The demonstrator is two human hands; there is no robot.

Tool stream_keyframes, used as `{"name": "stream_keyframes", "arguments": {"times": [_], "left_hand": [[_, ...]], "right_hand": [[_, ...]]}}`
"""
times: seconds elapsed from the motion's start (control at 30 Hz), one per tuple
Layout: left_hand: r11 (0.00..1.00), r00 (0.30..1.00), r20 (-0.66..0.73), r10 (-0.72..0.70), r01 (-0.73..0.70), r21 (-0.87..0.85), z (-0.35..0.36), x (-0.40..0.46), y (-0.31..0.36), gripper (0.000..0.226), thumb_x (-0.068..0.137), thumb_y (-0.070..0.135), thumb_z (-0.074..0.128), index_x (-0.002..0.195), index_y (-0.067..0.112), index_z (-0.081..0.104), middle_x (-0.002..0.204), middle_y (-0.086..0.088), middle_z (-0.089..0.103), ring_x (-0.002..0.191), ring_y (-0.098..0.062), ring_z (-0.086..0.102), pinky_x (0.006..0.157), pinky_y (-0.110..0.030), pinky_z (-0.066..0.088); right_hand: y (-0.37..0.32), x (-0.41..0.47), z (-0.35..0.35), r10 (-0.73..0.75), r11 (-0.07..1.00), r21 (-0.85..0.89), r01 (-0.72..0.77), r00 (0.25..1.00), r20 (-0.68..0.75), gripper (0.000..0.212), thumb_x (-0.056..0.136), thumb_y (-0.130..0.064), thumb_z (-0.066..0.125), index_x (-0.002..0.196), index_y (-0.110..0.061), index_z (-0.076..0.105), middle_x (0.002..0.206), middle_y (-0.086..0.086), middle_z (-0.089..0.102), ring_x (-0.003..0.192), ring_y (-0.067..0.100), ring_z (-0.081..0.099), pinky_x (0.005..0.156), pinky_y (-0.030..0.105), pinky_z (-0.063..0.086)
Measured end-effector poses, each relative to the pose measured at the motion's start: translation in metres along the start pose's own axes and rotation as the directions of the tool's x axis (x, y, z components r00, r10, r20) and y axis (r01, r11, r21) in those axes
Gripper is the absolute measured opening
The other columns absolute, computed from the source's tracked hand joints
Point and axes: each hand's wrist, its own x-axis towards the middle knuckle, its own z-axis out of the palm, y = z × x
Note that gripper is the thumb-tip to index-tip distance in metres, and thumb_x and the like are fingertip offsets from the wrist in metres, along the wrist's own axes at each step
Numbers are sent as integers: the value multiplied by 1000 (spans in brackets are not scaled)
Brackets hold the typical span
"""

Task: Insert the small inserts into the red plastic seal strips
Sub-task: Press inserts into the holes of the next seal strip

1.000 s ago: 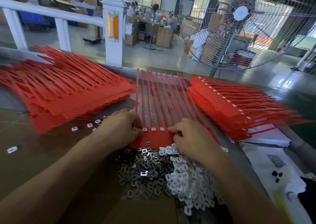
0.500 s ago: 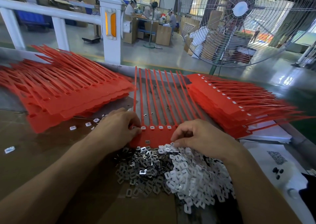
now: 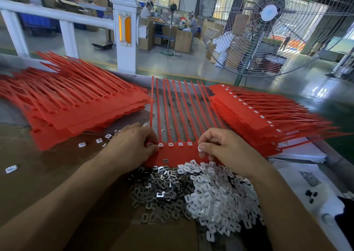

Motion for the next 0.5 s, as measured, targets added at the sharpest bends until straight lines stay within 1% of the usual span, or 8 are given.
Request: {"name": "stream_keyframes", "arguments": {"times": [0.07, 0.17, 0.23, 0.3, 0.37, 0.43, 0.47, 0.5], "left_hand": [[1000, 1000, 0, 3, -3, 3, 0, 0, 0, 15, 89, 47, 70, 100, 38, 67, 98, 15, 51, 98, -12, 53, 91, -36, 48], [1000, 1000, -5, 8, -8, 5, 0, 0, 0, 16, 88, 47, 70, 100, 37, 67, 98, 14, 52, 98, -13, 53, 91, -37, 47], [1000, 1000, -7, 11, -11, 2, 0, 0, 0, 16, 88, 46, 71, 101, 36, 68, 98, 13, 52, 99, -13, 53, 91, -36, 47], [1000, 1000, -10, 14, -14, 0, 0, 0, 0, 17, 88, 45, 71, 101, 35, 69, 97, 13, 52, 99, -13, 53, 91, -35, 46], [1000, 1000, -7, 14, -14, 3, -1, 0, 0, 17, 88, 46, 71, 101, 35, 68, 97, 13, 52, 99, -13, 53, 91, -36, 47], [1000, 1000, -4, 10, -10, 2, -1, 0, 1, 17, 88, 46, 71, 101, 36, 68, 98, 13, 52, 99, -13, 53, 91, -36, 47], [1000, 1000, -4, 9, -9, 2, -1, 0, 1, 17, 88, 47, 70, 101, 36, 68, 98, 13, 52, 99, -12, 53, 91, -36, 47], [1000, 1000, -3, 9, -9, 4, -1, -1, 1, 17, 88, 47, 70, 101, 36, 68, 99, 13, 53, 99, -12, 53, 91, -36, 47]], "right_hand": [[4, 3, 1, -18, 1000, 11, 19, 996, -91, 12, 101, -21, 65, 97, -31, 71, 87, -9, 77, 68, -1, 64, 69, 26, 49], [9, 5, 2, -6, 998, 61, 15, 988, -153, 16, 97, -19, 71, 101, -34, 74, 91, -15, 76, 68, -3, 65, 67, 22, 50], [12, 7, 3, 9, 998, 70, 5, 980, -198, 16, 95, -19, 75, 98, -35, 76, 86, -17, 75, 65, -4, 65, 62, 19, 50], [14, 9, 5, 17, 998, 55, -3, 964, -264, 10, 95, -26, 74, 93, -35, 78, 81, -17, 75, 63, -3, 65, 61, 19, 49], [15, 10, 6, 31, 999, 50, -16, 949, -315, 8, 95, -35, 73, 91, -36, 80, 86, -22, 76, 73, -7, 67, 69, 19, 46], [15, 10, 6, 47, 998, 46, -33, 937, -345, 8, 94, -38, 74, 91, -36, 81, 92, -30, 74, 87, -14, 64, 76, 17, 42], [15, 11, 6, 59, 998, 46, -45, 932, -357, 7, 94, -37, 74, 91, -36, 81, 92, -31, 73, 89, -14, 64, 77, 16, 41], [14, 12, 6, 73, 997, 50, -58, 927, -369, 8, 94, -36, 74, 90, -36, 81, 88, -30, 73, 87, -10, 66, 75, 17, 41]]}}
